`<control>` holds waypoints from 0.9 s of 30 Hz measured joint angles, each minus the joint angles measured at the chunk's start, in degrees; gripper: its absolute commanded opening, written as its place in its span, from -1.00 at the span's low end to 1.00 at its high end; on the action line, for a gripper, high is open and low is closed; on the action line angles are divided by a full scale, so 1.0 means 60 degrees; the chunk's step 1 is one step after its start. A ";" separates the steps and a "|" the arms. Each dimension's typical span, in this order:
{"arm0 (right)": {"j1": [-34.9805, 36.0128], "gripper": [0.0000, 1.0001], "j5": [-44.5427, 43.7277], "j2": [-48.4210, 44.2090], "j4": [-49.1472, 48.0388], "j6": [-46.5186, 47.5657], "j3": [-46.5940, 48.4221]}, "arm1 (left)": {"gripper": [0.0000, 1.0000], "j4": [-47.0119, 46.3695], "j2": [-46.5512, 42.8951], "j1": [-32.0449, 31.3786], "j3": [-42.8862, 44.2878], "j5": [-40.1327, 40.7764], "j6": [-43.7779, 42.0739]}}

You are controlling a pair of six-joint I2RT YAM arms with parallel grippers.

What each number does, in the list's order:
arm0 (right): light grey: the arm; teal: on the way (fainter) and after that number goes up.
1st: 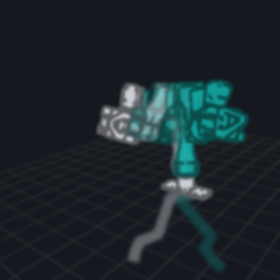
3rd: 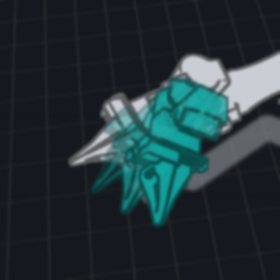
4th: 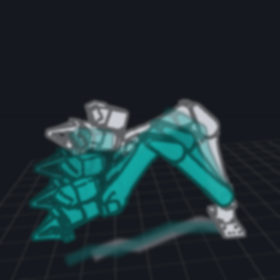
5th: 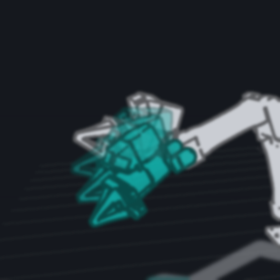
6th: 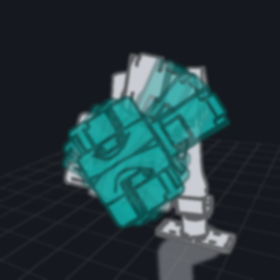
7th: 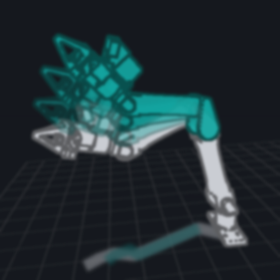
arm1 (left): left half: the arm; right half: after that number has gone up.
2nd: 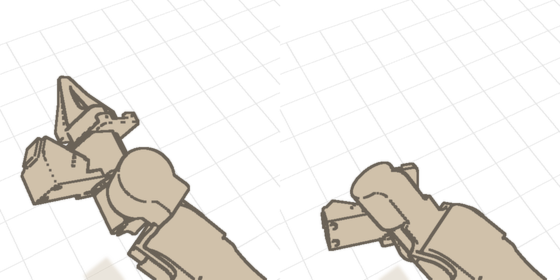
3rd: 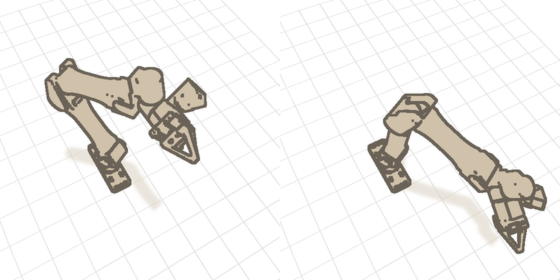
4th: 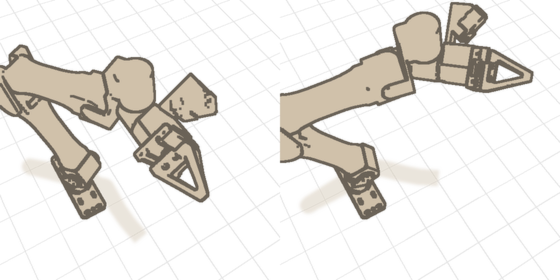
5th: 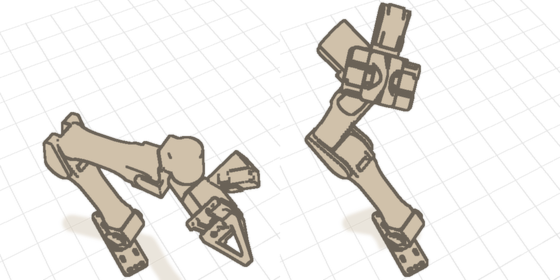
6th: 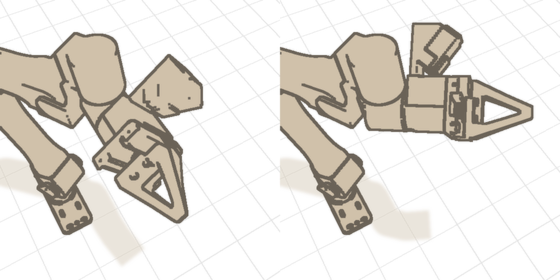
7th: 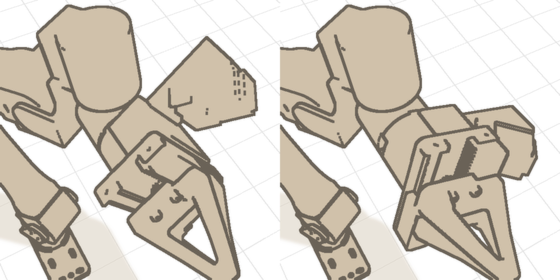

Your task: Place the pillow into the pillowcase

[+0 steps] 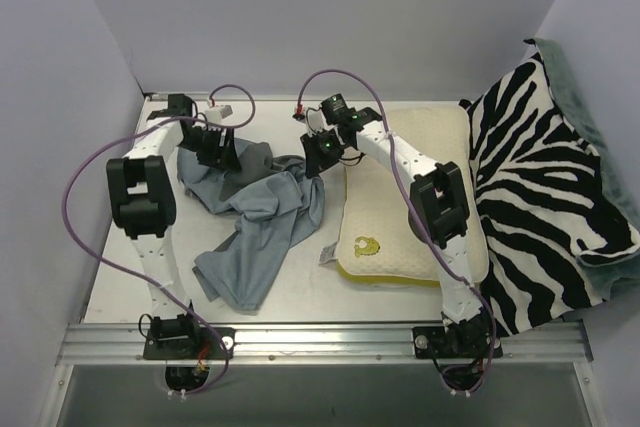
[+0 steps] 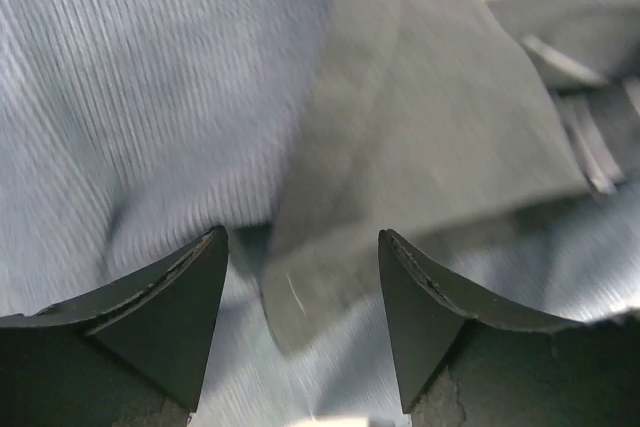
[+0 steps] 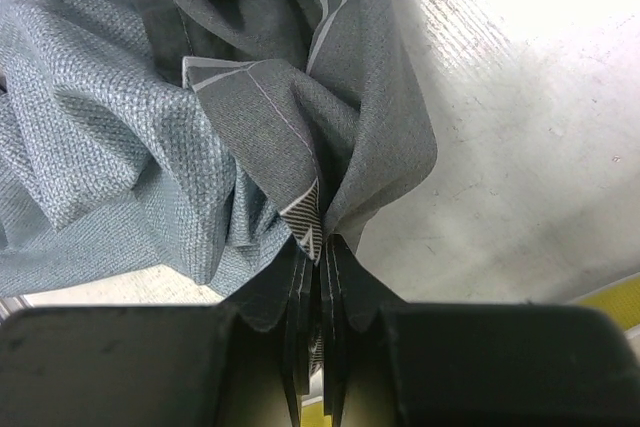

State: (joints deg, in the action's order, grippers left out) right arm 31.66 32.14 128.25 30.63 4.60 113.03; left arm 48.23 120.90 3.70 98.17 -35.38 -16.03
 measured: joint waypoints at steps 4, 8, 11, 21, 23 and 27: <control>0.0047 -1.00 -0.0095 0.0000 0.0007 -0.0004 -0.0007 | 0.32 -0.0321 0.0984 -0.0120 0.0729 -0.0062 0.0335; 0.0047 -1.00 -0.0229 0.0000 0.0007 0.0000 -0.0066 | 0.05 -0.0423 0.1158 -0.0153 0.0896 -0.0459 0.0441; 0.0047 -1.00 -0.0324 0.0000 0.0015 0.0004 -0.0113 | -0.10 -0.0441 0.1158 -0.0160 0.0892 -0.0976 0.0554; 0.0040 -1.00 -0.0463 0.0000 0.0051 0.0004 -0.0127 | -0.34 -0.0576 0.0503 -0.0160 -0.0933 -0.1749 0.0532; 0.0040 -1.00 -0.0463 0.0000 0.0055 0.0004 -0.0127 | -0.62 -0.0565 0.0492 -0.0160 -0.0984 -0.1745 0.0572; 0.0011 -1.00 -0.0463 0.0000 0.0084 0.0062 -0.0127 | -1.00 -0.0561 0.0401 -0.0066 -0.0973 -0.1745 0.0670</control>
State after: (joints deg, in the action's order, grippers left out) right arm 31.73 29.36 128.25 31.14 4.97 112.27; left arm 44.86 123.31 3.31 92.33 -45.84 -12.01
